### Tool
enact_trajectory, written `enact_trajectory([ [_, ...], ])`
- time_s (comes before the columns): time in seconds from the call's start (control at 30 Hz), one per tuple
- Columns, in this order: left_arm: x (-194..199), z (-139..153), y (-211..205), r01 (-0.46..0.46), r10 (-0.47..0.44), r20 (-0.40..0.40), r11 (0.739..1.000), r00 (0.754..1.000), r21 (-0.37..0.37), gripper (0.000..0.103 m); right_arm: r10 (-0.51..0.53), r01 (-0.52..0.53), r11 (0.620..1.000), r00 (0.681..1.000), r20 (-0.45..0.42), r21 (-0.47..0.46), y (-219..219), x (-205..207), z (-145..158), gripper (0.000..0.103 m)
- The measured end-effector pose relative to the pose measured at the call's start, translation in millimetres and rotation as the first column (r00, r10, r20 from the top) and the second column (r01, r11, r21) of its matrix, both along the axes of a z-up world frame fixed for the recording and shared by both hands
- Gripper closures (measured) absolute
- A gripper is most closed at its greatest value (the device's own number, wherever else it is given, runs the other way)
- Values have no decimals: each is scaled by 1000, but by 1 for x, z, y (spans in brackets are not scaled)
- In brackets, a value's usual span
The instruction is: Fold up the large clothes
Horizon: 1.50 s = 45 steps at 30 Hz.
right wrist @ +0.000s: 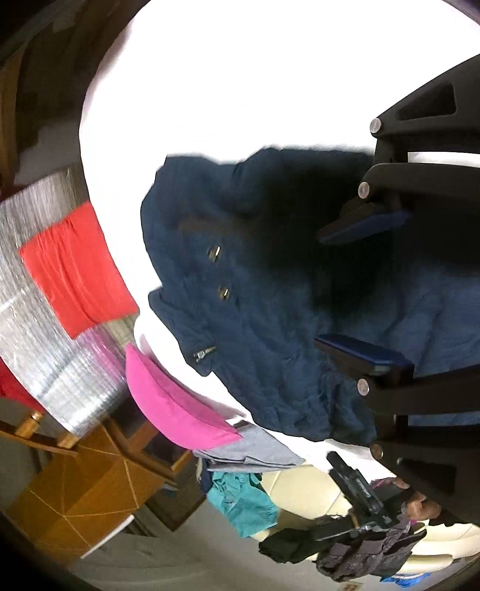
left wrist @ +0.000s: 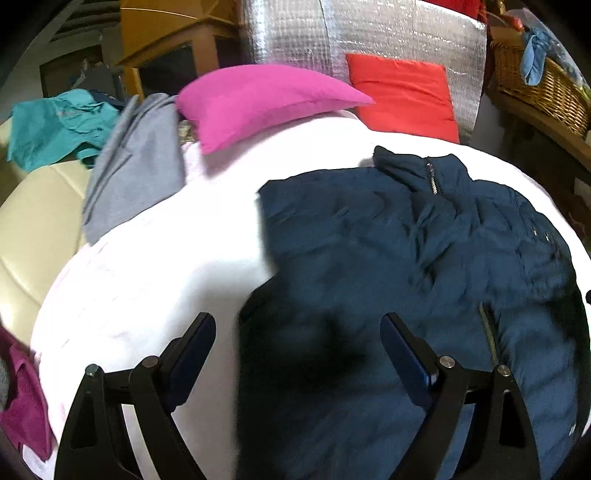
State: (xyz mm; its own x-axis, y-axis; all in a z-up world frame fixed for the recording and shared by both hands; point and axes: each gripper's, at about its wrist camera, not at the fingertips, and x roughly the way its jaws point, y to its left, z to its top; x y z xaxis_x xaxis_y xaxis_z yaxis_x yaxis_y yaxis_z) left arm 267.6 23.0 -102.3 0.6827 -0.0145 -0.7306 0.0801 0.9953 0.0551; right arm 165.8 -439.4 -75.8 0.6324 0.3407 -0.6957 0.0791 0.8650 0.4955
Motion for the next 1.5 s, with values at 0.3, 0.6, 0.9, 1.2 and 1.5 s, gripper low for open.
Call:
enact_trajectory([
  [0.3,-104,-24,71,-21,15,-65,996,998,-89,11,-55,56,993,998,-8,108,-19,-95,-14,41],
  [0.6,-151,-61,81,-45,-43,-268,949,963,-313,12,-70,86,986,992,-107,144,-9,-175,-36,33],
  [0.9,-152,-88,84,-101,-34,-355,930,934,-354,23,-133,151,986,969,-209,73,-18,-193,-63,33],
  [1.2,-166,-93,71,-95,-58,-389,926,919,-365,41,-24,26,1000,966,-258,5,12,-192,-79,58],
  [1.5,-161,-112,65,-127,-53,-480,933,876,-336,30,-69,51,997,934,-350,-59,8,-192,-89,35],
])
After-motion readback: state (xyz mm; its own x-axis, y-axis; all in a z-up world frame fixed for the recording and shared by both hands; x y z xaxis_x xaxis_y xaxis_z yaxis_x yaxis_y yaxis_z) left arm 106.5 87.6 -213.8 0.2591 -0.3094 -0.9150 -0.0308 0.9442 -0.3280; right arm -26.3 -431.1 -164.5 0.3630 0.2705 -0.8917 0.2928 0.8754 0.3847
